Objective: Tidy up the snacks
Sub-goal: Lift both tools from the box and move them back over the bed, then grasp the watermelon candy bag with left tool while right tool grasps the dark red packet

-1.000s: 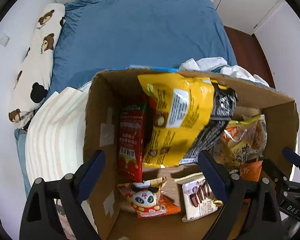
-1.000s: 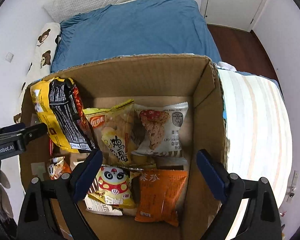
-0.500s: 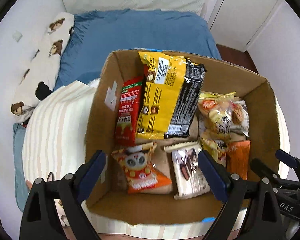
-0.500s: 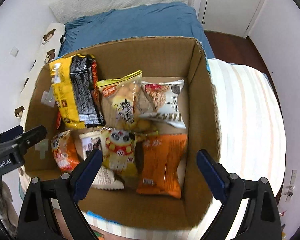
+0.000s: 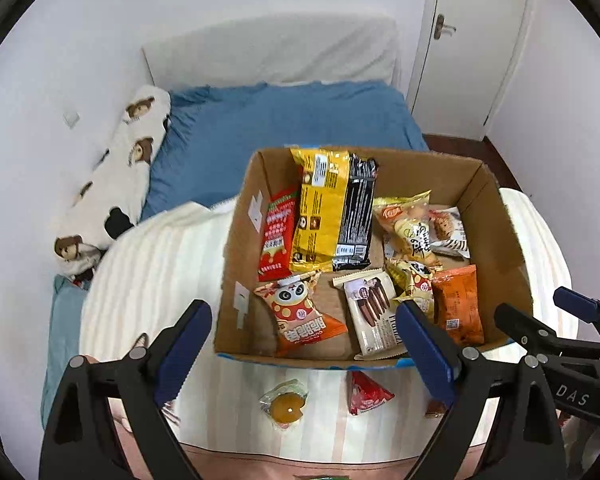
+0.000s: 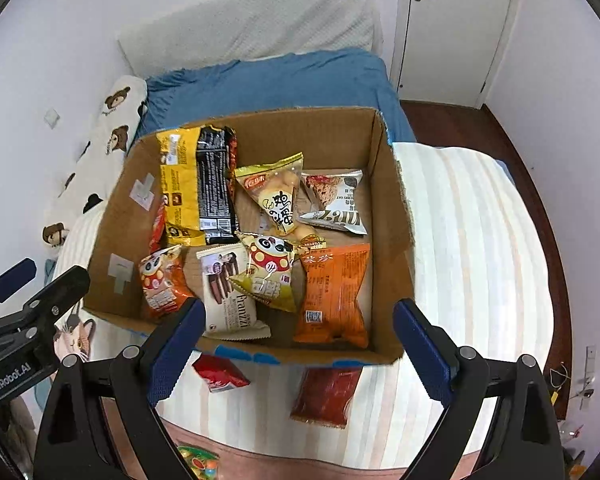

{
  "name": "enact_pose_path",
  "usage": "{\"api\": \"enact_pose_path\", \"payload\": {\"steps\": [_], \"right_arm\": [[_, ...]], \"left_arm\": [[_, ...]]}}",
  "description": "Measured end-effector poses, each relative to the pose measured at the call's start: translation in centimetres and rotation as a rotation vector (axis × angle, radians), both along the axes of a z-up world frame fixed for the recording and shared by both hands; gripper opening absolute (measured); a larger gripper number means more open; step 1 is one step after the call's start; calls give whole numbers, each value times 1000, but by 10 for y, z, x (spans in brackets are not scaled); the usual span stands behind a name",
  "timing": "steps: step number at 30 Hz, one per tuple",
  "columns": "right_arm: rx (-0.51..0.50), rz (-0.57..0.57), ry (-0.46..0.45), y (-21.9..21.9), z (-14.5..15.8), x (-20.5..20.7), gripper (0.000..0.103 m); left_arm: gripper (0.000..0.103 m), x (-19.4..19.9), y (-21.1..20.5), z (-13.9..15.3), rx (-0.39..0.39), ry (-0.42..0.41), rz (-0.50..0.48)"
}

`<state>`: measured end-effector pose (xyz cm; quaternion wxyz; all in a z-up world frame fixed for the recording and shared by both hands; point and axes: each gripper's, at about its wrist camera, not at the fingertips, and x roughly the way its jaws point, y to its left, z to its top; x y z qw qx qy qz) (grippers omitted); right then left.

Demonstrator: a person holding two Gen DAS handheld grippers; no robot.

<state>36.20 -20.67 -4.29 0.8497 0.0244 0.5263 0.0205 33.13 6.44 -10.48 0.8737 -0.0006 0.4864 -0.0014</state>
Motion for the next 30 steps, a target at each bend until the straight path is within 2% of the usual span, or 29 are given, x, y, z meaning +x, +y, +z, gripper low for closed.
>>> {"api": "enact_pose_path", "payload": {"steps": [11, 14, 17, 22, 25, 30], "right_arm": [[27, -5, -86, -1, 35, -49, 97], [55, -5, -88, -3, 34, -66, 97], [91, -14, -54, -10, 20, -84, 97], [144, -55, 75, -29, -37, -107, 97], [167, -71, 172, -36, -79, -122, 97], [179, -101, 256, -44, -124, -135, 97]], "left_arm": [[94, -36, 1, 28, -4, -76, -6], [94, -49, 4, 27, -20, -74, -2], [94, -65, 7, 15, -25, -44, 10], [94, -86, 15, -36, -16, 91, 8], [94, -104, 18, -81, -40, 213, -2], [94, -133, 11, -167, -112, 483, -35]]}}
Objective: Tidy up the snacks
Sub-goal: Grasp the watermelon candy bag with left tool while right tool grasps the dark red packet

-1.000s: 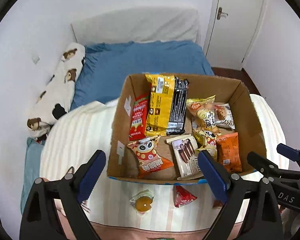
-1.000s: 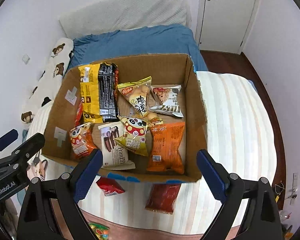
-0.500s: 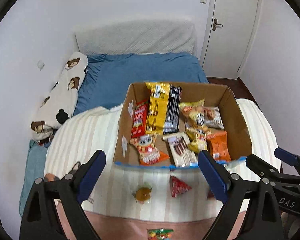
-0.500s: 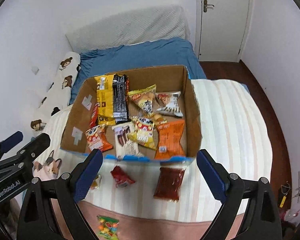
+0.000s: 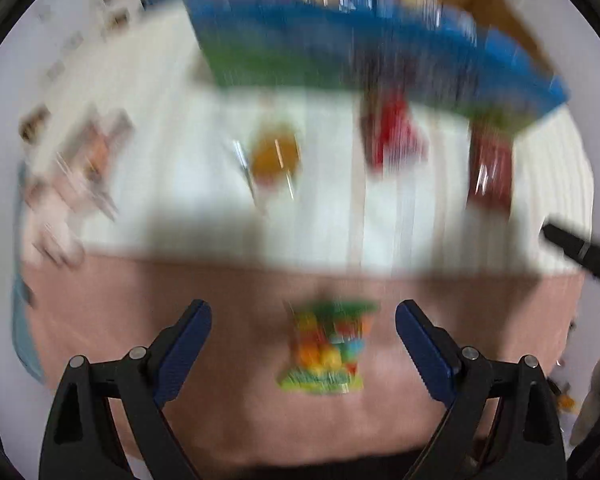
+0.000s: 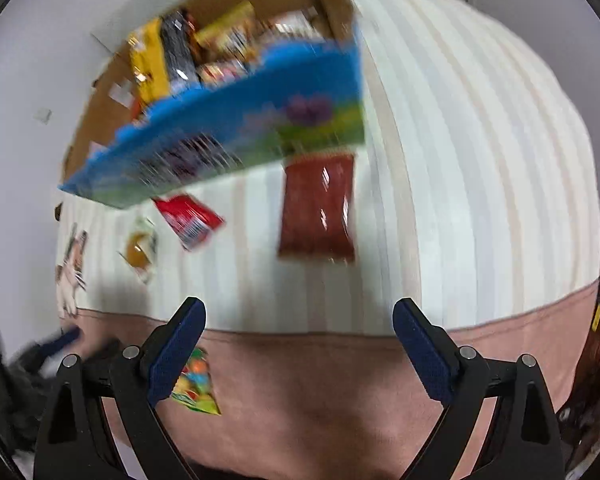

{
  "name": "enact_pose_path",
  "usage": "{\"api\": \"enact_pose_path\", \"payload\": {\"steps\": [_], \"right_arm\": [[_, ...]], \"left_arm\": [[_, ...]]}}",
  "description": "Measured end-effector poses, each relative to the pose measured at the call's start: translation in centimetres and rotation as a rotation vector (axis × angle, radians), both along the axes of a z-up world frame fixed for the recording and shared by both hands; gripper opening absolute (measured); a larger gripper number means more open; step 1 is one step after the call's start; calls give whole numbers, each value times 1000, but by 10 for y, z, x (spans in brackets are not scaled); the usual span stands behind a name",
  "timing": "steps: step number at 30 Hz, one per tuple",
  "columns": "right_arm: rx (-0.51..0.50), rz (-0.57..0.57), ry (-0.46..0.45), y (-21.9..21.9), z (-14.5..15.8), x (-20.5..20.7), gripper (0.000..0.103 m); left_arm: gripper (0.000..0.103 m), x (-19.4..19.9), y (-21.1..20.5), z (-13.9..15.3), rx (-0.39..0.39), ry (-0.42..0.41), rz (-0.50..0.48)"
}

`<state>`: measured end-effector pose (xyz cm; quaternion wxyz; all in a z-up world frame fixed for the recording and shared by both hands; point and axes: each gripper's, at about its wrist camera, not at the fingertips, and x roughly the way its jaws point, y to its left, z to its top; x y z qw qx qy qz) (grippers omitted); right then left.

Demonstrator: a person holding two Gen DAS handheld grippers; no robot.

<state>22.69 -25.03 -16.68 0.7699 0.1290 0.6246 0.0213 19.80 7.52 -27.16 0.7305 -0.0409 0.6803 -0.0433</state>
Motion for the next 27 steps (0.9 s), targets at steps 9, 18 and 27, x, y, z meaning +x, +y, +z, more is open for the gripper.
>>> {"api": "enact_pose_path", "payload": {"steps": [9, 18, 27], "right_arm": [[-31, -10, 26, -3, -27, 32, 97], [-119, -49, 8, 14, -66, 89, 96], [-182, 86, 0, 27, -67, 56, 60]], "left_arm": [[52, -15, -22, -77, -84, 175, 5], [52, 12, -12, -66, -29, 94, 50], [65, 23, -16, -80, -53, 100, 84]]}}
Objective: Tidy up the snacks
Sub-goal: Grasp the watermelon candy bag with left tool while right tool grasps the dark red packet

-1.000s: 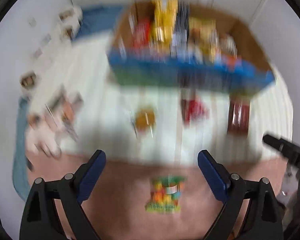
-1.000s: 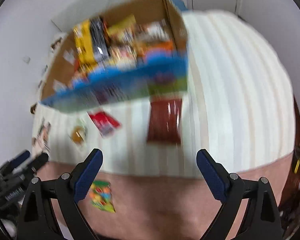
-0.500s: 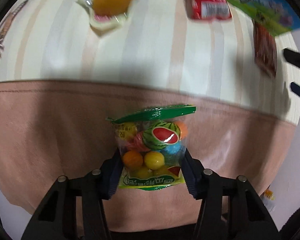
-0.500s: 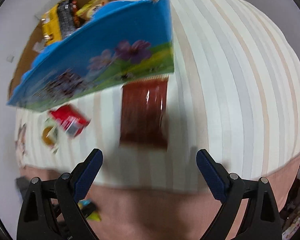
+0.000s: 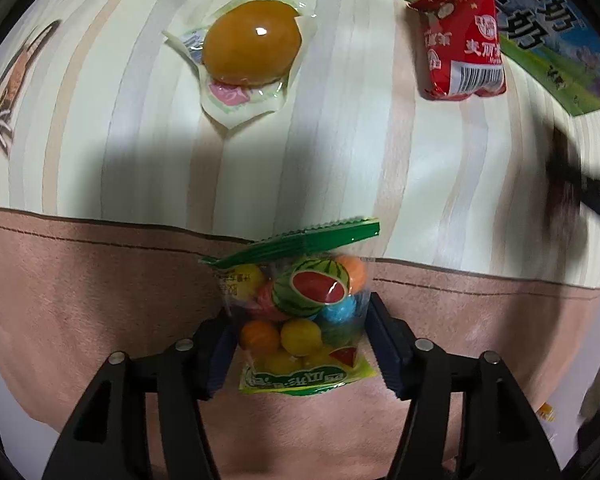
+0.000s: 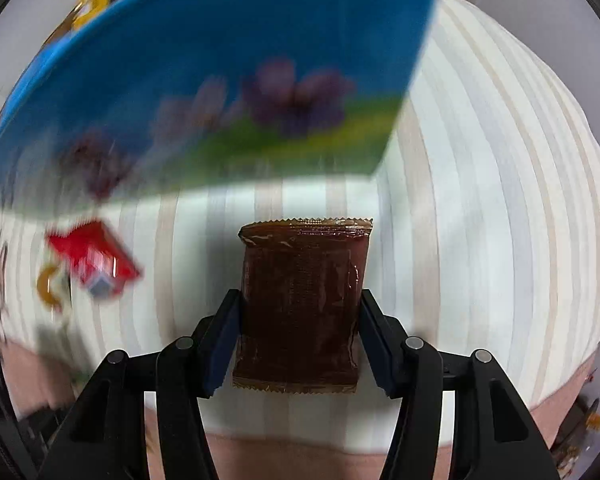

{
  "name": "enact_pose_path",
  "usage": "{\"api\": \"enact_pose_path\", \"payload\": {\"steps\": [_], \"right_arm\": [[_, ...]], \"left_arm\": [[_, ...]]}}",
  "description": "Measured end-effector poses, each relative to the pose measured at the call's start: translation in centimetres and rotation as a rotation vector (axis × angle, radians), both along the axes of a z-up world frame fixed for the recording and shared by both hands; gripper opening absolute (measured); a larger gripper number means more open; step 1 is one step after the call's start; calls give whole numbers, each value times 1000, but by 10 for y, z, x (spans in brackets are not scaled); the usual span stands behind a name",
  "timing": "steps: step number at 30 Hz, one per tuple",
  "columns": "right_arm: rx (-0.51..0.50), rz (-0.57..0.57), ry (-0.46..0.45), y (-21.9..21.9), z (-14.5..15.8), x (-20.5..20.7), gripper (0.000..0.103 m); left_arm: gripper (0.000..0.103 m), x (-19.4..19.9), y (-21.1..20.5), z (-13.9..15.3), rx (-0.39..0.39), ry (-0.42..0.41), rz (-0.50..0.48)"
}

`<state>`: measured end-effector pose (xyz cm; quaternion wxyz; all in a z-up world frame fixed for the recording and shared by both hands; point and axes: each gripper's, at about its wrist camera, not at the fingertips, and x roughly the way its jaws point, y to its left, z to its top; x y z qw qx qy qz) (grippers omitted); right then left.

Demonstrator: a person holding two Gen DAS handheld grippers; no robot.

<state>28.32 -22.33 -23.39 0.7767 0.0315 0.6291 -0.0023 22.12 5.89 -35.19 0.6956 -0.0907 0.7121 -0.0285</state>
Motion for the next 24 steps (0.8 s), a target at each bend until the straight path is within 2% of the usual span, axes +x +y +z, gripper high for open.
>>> {"api": "enact_pose_path", "payload": {"steps": [5, 7, 9, 13, 14, 19, 21, 24], "right_arm": [[47, 71, 89, 4, -9, -58, 60], [60, 66, 112, 5, -14, -73, 60], [75, 40, 117, 5, -16, -80, 60], [91, -5, 126, 2, -20, -78, 63], [94, -7, 129, -1, -22, -78, 64], [99, -15, 136, 6, -34, -65, 76], [81, -12, 140, 16, -41, -62, 81], [62, -4, 145, 26, -47, -58, 88]], "left_arm": [[81, -7, 13, -5, -80, -37, 73], [91, -8, 10, -7, -89, -32, 63], [95, -4, 4, -11, -80, -15, 32], [95, 2, -1, -10, -67, -9, 31], [94, 1, -2, -8, -70, -15, 40], [59, -7, 3, 5, -1, -56, 32], [52, -12, 3, 9, 31, -62, 6], [51, -18, -1, 12, 39, -56, -20]]}}
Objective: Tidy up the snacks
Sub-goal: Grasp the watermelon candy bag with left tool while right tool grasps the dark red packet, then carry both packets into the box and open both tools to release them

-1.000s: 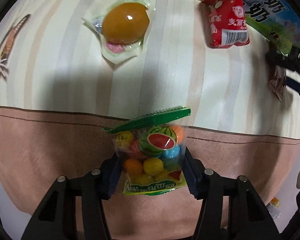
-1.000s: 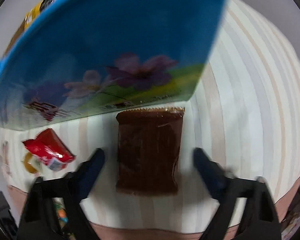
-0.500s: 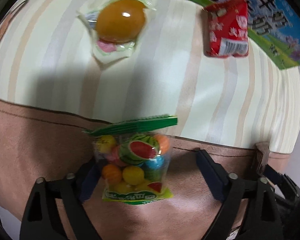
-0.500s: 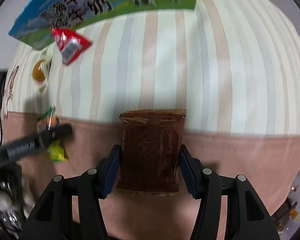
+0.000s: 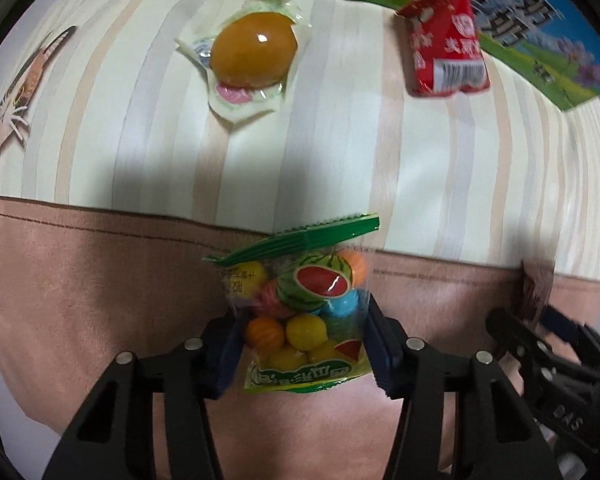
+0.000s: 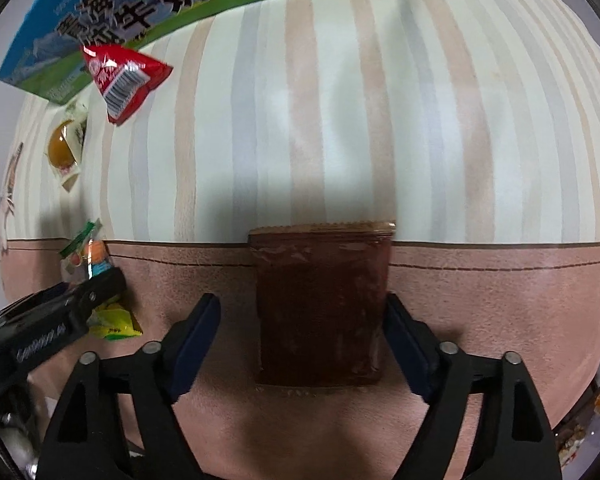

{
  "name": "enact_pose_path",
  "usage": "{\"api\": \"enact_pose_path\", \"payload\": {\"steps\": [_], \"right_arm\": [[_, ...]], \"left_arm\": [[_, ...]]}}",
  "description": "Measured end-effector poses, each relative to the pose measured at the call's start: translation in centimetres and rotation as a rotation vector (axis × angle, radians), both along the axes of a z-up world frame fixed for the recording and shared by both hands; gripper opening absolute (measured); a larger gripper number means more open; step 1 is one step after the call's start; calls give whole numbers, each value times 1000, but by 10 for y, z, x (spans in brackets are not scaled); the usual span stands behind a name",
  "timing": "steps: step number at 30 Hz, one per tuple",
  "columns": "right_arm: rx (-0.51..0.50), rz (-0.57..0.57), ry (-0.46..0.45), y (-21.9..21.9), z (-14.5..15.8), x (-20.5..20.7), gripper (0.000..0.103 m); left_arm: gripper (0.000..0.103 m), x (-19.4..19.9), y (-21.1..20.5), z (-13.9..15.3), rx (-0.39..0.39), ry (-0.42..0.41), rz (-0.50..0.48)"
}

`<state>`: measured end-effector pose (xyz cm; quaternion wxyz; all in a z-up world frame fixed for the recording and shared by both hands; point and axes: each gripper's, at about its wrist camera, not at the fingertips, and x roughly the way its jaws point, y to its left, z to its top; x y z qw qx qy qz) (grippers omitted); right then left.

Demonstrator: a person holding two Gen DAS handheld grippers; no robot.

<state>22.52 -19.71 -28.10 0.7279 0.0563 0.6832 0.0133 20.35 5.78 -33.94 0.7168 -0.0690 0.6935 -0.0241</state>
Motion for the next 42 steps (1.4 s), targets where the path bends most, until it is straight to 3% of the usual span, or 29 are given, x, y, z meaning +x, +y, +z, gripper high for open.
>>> {"api": "enact_pose_path", "payload": {"steps": [6, 12, 16, 25, 30, 42], "right_arm": [[-34, 19, -26, 13, -8, -6, 85], [-44, 30, -71, 9, 2, -39, 60], [4, 23, -102, 2, 17, -50, 60], [89, 20, -167, -3, 62, -56, 60], [132, 21, -221, -12, 92, -38, 59], [236, 55, -447, -32, 239, 45, 59]], "left_arm": [[51, -13, -9, -5, 20, 3, -15], [50, -13, -21, -9, 35, 6, -22], [49, -12, -33, -6, 35, -8, -33], [46, -11, -30, 39, 2, -74, -53], [46, -5, -28, 82, -43, -138, -61], [46, 64, -24, 228, -198, -348, -106]]}}
